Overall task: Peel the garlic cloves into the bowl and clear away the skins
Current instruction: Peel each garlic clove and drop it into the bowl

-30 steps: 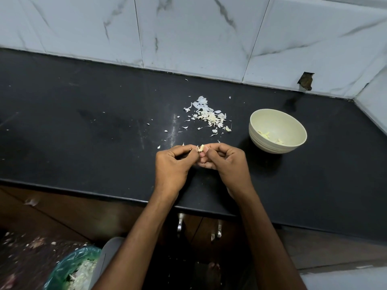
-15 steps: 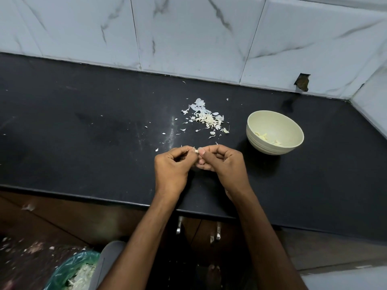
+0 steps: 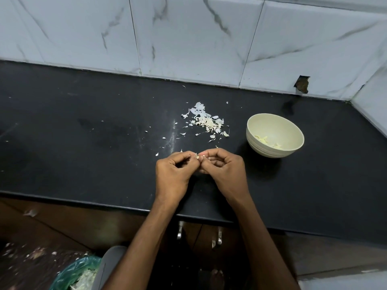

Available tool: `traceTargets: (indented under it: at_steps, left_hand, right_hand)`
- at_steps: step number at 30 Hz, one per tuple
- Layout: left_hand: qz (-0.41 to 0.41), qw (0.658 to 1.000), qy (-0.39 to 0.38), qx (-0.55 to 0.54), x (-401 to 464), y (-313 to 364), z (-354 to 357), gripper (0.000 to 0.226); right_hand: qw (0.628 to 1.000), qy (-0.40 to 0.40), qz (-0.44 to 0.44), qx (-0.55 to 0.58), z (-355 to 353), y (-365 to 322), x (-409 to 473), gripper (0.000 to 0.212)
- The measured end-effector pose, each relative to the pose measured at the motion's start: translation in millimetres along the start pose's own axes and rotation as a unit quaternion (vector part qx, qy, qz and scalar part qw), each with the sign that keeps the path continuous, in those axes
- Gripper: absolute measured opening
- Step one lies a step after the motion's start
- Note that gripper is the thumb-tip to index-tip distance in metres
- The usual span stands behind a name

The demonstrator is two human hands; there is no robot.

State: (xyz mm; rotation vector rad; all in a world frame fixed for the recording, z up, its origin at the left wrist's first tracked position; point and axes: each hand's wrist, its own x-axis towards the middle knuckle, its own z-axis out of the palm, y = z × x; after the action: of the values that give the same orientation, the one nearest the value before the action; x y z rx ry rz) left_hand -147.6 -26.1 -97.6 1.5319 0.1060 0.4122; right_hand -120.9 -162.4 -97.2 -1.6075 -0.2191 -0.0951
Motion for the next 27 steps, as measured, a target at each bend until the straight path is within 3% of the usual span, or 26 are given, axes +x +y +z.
traceTargets:
  at_steps: [5, 8, 12, 16, 19, 21, 24, 27]
  left_hand:
    - [-0.011, 0.995, 0.100, 0.021, 8, -11, -3, 0.012]
    - [0.055, 0.990, 0.050, 0.117, 13, -15, -3, 0.010]
    - [0.151, 0.946, -0.021, 0.285, 28, -14, 5, 0.013]
    - [0.156, 0.925, -0.002, 0.346, 50, -17, 6, 0.015]
    - [0.157, 0.922, -0.035, 0.353, 59, -21, 6, 0.049]
    - [0.165, 0.921, -0.043, 0.349, 63, -22, 4, 0.052]
    - [0.178, 0.925, -0.018, 0.336, 63, -27, 1, 0.035]
    - [0.172, 0.944, -0.009, 0.282, 61, -27, -1, 0.054]
  right_hand:
    - [0.992, 0.039, 0.023, 0.120, -8, -9, -11, 0.008]
    - [0.992, 0.090, -0.010, 0.089, -37, -22, -14, 0.013]
    - [0.976, 0.168, -0.091, -0.106, -95, -52, 6, 0.017]
    - [0.901, 0.194, -0.147, -0.360, -138, -59, 33, 0.023]
    - [0.859, 0.207, -0.106, -0.456, -146, -54, 44, 0.030]
    - [0.846, 0.213, -0.097, -0.479, -138, -56, 44, 0.036]
    - [0.869, 0.191, -0.173, -0.423, -103, -59, 35, 0.033]
    - [0.926, 0.081, -0.115, -0.350, -54, -42, 29, 0.021]
